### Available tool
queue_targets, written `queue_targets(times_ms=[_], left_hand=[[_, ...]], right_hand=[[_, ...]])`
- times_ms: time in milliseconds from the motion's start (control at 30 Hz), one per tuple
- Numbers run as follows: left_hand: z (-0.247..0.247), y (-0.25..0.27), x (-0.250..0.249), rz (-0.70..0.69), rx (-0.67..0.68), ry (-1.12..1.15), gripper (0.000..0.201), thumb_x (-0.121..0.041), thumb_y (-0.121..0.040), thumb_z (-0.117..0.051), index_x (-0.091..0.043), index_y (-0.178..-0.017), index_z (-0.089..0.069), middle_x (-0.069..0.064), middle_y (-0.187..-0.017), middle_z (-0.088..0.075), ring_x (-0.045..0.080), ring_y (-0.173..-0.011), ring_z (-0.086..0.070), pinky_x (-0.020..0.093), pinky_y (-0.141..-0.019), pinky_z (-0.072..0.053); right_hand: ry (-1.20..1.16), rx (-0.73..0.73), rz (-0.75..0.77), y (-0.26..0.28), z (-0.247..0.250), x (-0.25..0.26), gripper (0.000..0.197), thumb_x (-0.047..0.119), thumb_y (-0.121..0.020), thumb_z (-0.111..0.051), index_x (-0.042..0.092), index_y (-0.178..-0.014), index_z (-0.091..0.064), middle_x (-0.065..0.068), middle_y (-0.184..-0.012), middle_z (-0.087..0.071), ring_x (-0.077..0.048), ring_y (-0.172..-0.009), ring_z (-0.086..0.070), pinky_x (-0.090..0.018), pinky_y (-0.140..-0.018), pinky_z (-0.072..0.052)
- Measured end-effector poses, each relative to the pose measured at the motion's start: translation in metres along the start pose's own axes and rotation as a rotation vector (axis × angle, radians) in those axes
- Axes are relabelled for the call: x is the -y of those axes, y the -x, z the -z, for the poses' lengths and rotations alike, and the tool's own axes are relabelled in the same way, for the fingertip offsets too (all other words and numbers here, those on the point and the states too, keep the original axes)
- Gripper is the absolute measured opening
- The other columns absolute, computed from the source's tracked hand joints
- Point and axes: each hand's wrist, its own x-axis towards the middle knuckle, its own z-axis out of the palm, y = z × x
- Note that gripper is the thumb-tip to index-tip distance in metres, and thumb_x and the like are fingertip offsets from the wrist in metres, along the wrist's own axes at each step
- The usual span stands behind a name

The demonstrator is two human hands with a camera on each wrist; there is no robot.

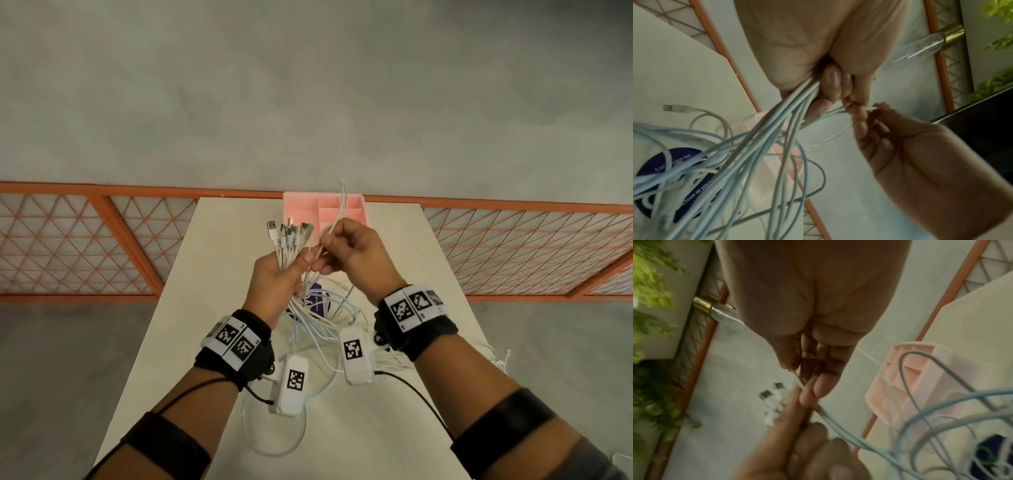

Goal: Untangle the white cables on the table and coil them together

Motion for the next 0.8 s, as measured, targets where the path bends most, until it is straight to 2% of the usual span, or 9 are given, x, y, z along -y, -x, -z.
queue_targets(times_ms=[67, 167, 267, 400, 467, 533, 667, 733, 800], left_hand=[[0.001, 0.001, 0.002, -0.019, 0.032, -0.025, 0.018, -0.019, -0.093, -0.068, -0.012, -0.108, -0.074, 0.001, -0.078, -0.074, 0.008, -0.044, -0.037, 0.029, -0.051, -0.04], [0.003, 0.001, 0.006, 0.006, 0.035, -0.08, 0.011, -0.017, -0.089, -0.073, -0.008, -0.095, -0.074, -0.004, -0.06, -0.06, 0.011, -0.045, -0.038, 0.031, -0.053, -0.039], [0.003, 0.002, 0.01, 0.038, 0.038, -0.151, 0.009, -0.017, -0.087, -0.075, -0.012, -0.081, -0.072, -0.007, -0.053, -0.053, 0.012, -0.045, -0.04, 0.03, -0.053, -0.04], [0.005, 0.002, 0.012, 0.06, 0.022, -0.127, 0.013, -0.016, -0.087, -0.075, -0.005, -0.08, -0.071, -0.006, -0.05, -0.048, 0.014, -0.045, -0.037, 0.031, -0.054, -0.039], [0.006, 0.001, 0.01, 0.051, 0.0, -0.065, 0.021, -0.021, -0.084, -0.078, -0.002, -0.083, -0.072, 0.002, -0.056, -0.047, 0.015, -0.047, -0.036, 0.032, -0.055, -0.041], [0.007, 0.0, 0.008, 0.046, -0.031, -0.003, 0.029, -0.029, -0.081, -0.078, -0.002, -0.091, -0.075, 0.01, -0.064, -0.044, 0.016, -0.048, -0.035, 0.032, -0.056, -0.042], [0.004, -0.002, -0.004, 0.048, -0.037, 0.062, 0.024, -0.019, -0.092, -0.069, 0.005, -0.096, -0.072, -0.002, -0.049, -0.031, 0.014, -0.045, -0.031, 0.029, -0.052, -0.038], [0.001, -0.001, -0.012, 0.049, -0.019, 0.065, 0.02, -0.019, -0.092, -0.068, 0.0, -0.095, -0.073, -0.004, -0.048, -0.028, 0.014, -0.045, -0.03, 0.028, -0.051, -0.037], [-0.003, 0.001, -0.018, 0.053, 0.003, 0.081, 0.018, -0.019, -0.093, -0.068, -0.002, -0.094, -0.074, -0.005, -0.048, -0.027, 0.014, -0.045, -0.029, 0.029, -0.051, -0.037]], right_hand=[[-0.029, -0.02, 0.032, -0.003, 0.0, 0.015, 0.012, 0.003, -0.098, -0.053, 0.004, -0.086, -0.052, -0.016, -0.076, -0.07, -0.026, -0.056, -0.066, -0.031, -0.053, -0.052], [-0.098, -0.056, 0.082, -0.008, 0.001, 0.037, 0.013, 0.003, -0.099, -0.052, 0.004, -0.086, -0.052, -0.02, -0.079, -0.069, -0.028, -0.057, -0.063, -0.032, -0.054, -0.051], [-0.223, -0.146, 0.159, -0.014, 0.003, 0.052, 0.012, 0.005, -0.1, -0.051, 0.004, -0.087, -0.051, -0.021, -0.077, -0.067, -0.026, -0.054, -0.059, -0.032, -0.053, -0.048], [-0.342, -0.22, 0.182, -0.016, 0.004, 0.045, 0.009, 0.007, -0.1, -0.051, 0.006, -0.091, -0.052, -0.018, -0.082, -0.066, -0.025, -0.059, -0.06, -0.031, -0.056, -0.049], [-0.249, -0.183, 0.155, -0.01, 0.002, 0.028, 0.003, 0.006, -0.098, -0.055, 0.004, -0.096, -0.056, -0.017, -0.088, -0.065, -0.027, -0.066, -0.063, -0.033, -0.06, -0.053], [-0.061, -0.14, 0.094, 0.002, -0.002, 0.005, 0.001, 0.005, -0.093, -0.061, 0.004, -0.093, -0.061, -0.013, -0.087, -0.063, -0.023, -0.064, -0.064, -0.034, -0.061, -0.054], [0.295, -0.046, -0.004, 0.024, -0.014, -0.042, 0.009, 0.014, -0.086, -0.072, 0.016, -0.092, -0.066, -0.007, -0.078, -0.066, -0.015, -0.058, -0.063, -0.032, -0.06, -0.055], [0.373, -0.025, -0.023, 0.028, -0.016, -0.058, 0.008, 0.019, -0.085, -0.074, 0.023, -0.083, -0.067, 0.004, -0.067, -0.065, -0.009, -0.055, -0.059, -0.027, -0.06, -0.05], [0.438, -0.043, -0.018, 0.027, -0.014, -0.068, 0.014, 0.018, -0.085, -0.073, 0.025, -0.076, -0.065, 0.009, -0.063, -0.061, -0.004, -0.055, -0.054, -0.023, -0.061, -0.046]])
